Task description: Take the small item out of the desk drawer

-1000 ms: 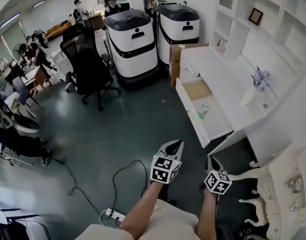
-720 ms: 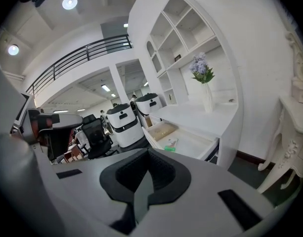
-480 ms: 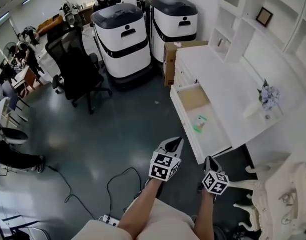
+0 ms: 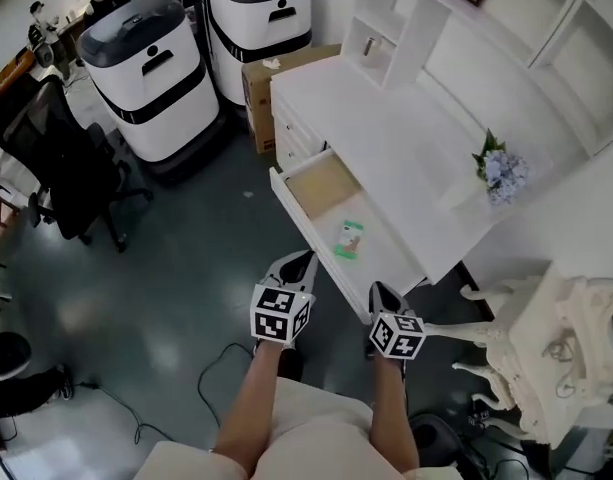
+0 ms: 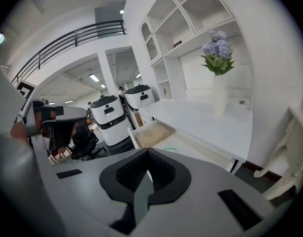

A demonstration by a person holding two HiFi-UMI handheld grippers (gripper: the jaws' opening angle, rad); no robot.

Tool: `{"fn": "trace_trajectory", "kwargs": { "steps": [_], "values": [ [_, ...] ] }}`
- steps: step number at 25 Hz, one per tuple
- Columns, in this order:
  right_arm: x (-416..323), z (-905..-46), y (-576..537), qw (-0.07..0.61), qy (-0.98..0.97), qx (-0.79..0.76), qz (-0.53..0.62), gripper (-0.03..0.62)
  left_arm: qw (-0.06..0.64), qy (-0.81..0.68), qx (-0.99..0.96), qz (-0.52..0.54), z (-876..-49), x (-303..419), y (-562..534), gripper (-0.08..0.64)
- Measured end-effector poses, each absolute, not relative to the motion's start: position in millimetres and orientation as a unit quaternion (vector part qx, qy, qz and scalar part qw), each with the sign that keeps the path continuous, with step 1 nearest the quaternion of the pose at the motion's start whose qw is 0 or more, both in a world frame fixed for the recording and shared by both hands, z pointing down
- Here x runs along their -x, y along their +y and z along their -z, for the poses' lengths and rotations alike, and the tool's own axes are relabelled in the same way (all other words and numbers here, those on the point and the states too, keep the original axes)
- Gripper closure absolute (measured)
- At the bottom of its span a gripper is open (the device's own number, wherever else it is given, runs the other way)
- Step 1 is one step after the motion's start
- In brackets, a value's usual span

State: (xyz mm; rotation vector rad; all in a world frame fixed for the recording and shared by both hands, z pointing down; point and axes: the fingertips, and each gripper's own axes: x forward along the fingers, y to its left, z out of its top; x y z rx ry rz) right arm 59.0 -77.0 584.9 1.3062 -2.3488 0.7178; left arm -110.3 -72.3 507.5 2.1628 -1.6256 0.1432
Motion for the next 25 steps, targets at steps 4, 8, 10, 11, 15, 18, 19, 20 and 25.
{"fn": "trace_trajectory", "kwargs": {
  "steps": [4,8,10,11,15,18,19,20,25],
  "values": [
    [-62,-597,-100,0.189,-0.817,-0.479,-0.260,0.568,0.226,-0.559,-0.795,-0.062,-525,101,-102,0.543],
    [-65,-605,-117,0.196,-0.810,-0.482,-0.269,0.568,0.238,-0.539,-0.805,-0.074,-538,88,-117,0.543],
    [-61,-605,-127,0.195,-0.812,-0.479,-0.270,0.568,0.236,-0.533,-0.809,-0.079,-538,84,-125,0.543],
    [-58,-605,-132,0.196,-0.815,-0.474,-0.268,0.568,0.235,-0.532,-0.809,-0.079,-538,82,-129,0.543],
    [-47,-617,-149,0.223,-0.833,-0.435,-0.257,0.568,0.232,-0.544,-0.802,-0.083,-546,68,-141,0.543],
    [-39,-624,-159,0.251,-0.848,-0.397,-0.245,0.568,0.235,-0.558,-0.791,-0.085,-554,59,-150,0.543],
    [-38,-625,-163,0.258,-0.851,-0.388,-0.241,0.568,0.235,-0.560,-0.790,-0.087,-554,54,-154,0.543],
    [-40,-626,-165,0.264,-0.853,-0.380,-0.240,0.568,0.234,-0.560,-0.789,-0.091,-555,48,-156,0.543],
    [-48,-633,-181,0.277,-0.851,-0.369,-0.252,0.568,0.235,-0.563,-0.786,-0.100,-555,26,-161,0.543]
  ]
}}
